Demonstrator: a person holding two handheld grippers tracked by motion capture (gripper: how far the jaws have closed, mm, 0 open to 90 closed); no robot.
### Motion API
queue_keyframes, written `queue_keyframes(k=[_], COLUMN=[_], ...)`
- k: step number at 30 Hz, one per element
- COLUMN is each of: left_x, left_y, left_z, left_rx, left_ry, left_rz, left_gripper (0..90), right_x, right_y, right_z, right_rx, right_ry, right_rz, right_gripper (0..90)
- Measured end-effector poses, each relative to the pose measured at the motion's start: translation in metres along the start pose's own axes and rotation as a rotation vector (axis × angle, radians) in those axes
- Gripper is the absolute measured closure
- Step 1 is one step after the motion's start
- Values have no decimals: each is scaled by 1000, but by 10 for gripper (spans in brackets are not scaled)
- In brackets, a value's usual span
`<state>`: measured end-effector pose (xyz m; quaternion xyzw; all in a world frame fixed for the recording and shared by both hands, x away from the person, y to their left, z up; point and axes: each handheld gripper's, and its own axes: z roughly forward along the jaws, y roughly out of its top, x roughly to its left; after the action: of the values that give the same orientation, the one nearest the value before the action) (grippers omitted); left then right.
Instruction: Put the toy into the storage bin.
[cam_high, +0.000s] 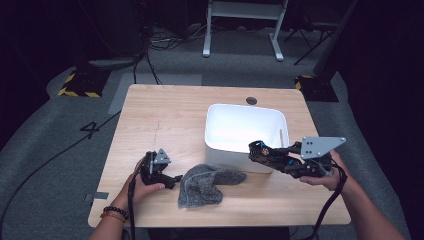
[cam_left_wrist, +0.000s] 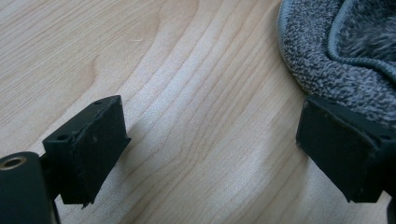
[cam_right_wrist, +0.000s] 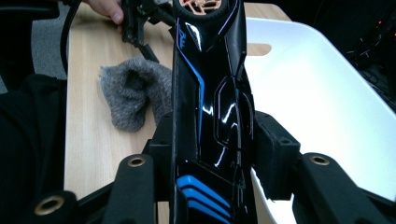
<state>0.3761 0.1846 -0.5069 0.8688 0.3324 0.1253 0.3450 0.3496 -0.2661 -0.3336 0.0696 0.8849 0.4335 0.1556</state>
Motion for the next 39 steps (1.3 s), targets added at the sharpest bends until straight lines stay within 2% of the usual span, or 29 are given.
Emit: queue_keyframes(k=[12,22,33,39], left_x=[0,0,0,0], left_y=[0,0,0,0], left_z=[0,0,0,0], left_rx=[0,0,0,0], left_ry=[0,0,0,0], left_rz=[0,0,0,0], left_gripper=[91,90,91,90], right_x=[-22,-46,-62,-70], right_y=[18,28,30,31], right_z=[-2,0,18,34], right_rx=[2,56,86,110], right_ry=[-44,-85,-63,-44], right_rz=[-1,-8,13,16], right_gripper=[572,572,572,571])
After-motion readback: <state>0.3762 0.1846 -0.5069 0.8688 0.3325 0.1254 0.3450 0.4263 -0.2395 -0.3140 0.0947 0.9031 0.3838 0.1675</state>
